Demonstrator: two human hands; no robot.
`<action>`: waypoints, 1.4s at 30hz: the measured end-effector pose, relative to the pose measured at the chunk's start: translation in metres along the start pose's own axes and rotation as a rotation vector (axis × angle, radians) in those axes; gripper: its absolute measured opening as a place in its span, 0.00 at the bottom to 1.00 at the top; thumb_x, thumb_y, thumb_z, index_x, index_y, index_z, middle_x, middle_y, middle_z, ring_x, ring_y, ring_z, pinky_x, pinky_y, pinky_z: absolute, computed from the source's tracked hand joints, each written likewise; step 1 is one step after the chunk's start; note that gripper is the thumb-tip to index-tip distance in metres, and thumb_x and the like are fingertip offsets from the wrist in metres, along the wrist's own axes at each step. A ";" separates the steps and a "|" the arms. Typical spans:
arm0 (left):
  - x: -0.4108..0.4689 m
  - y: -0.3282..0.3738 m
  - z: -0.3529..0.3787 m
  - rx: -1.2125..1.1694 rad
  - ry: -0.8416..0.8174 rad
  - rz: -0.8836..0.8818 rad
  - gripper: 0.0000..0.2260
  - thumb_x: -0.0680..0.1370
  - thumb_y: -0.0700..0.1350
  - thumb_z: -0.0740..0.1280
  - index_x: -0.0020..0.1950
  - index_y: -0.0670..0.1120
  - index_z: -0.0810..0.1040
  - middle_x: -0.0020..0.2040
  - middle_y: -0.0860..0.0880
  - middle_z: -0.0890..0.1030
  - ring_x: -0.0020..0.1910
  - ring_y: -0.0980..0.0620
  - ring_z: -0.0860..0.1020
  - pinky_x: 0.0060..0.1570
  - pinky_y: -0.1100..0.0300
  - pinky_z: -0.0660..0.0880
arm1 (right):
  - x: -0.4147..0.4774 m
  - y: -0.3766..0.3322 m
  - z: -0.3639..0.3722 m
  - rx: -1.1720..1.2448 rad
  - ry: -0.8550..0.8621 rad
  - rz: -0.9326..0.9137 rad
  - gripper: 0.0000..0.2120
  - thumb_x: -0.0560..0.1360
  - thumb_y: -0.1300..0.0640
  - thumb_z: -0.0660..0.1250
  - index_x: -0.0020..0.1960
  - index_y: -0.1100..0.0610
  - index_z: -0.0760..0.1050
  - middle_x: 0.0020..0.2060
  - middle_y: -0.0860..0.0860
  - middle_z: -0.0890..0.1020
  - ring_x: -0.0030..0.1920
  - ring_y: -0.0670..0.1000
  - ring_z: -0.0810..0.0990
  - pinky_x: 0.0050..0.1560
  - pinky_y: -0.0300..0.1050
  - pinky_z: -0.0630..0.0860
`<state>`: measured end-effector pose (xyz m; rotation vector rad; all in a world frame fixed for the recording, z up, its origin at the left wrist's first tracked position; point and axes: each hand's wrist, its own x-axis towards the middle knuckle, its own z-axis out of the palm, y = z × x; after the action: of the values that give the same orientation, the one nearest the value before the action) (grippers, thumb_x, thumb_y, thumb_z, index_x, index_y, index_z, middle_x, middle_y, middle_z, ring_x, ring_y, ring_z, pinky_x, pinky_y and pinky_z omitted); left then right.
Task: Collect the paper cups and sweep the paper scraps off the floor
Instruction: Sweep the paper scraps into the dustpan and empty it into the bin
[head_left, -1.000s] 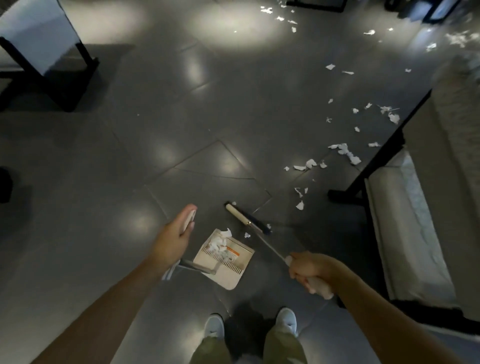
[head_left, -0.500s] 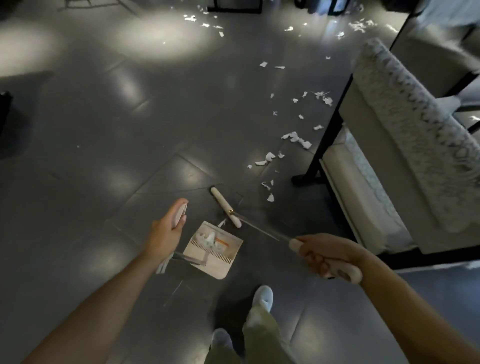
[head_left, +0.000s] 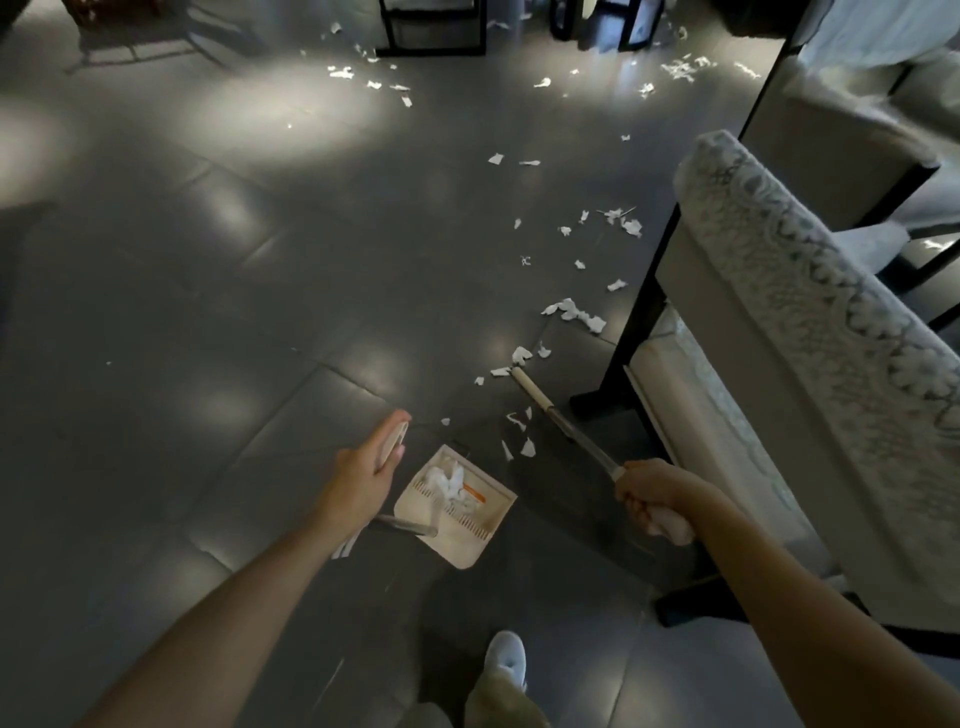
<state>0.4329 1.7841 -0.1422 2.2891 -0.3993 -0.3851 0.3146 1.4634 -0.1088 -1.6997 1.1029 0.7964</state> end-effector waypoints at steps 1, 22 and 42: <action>0.008 0.000 0.003 0.011 -0.013 0.003 0.15 0.81 0.45 0.60 0.66 0.58 0.69 0.38 0.49 0.80 0.30 0.63 0.76 0.30 0.71 0.70 | 0.009 -0.005 -0.003 -0.036 -0.006 0.014 0.08 0.77 0.66 0.58 0.55 0.64 0.72 0.27 0.55 0.69 0.26 0.50 0.66 0.31 0.44 0.66; 0.079 -0.042 -0.051 -0.068 -0.065 0.098 0.18 0.81 0.39 0.60 0.71 0.46 0.69 0.66 0.46 0.75 0.65 0.46 0.73 0.59 0.62 0.66 | -0.066 -0.064 0.076 0.263 -0.373 0.139 0.24 0.77 0.63 0.58 0.72 0.60 0.65 0.20 0.48 0.69 0.18 0.43 0.67 0.18 0.34 0.65; 0.083 -0.135 -0.165 -0.050 0.083 -0.090 0.18 0.82 0.42 0.59 0.72 0.49 0.67 0.67 0.49 0.74 0.64 0.49 0.73 0.57 0.60 0.67 | -0.006 -0.190 0.245 -0.680 -0.198 -0.140 0.07 0.76 0.60 0.58 0.45 0.59 0.75 0.43 0.54 0.79 0.33 0.47 0.73 0.31 0.39 0.68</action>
<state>0.5946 1.9460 -0.1445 2.2709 -0.2434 -0.3402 0.4794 1.7250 -0.1255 -2.1586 0.5923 1.3146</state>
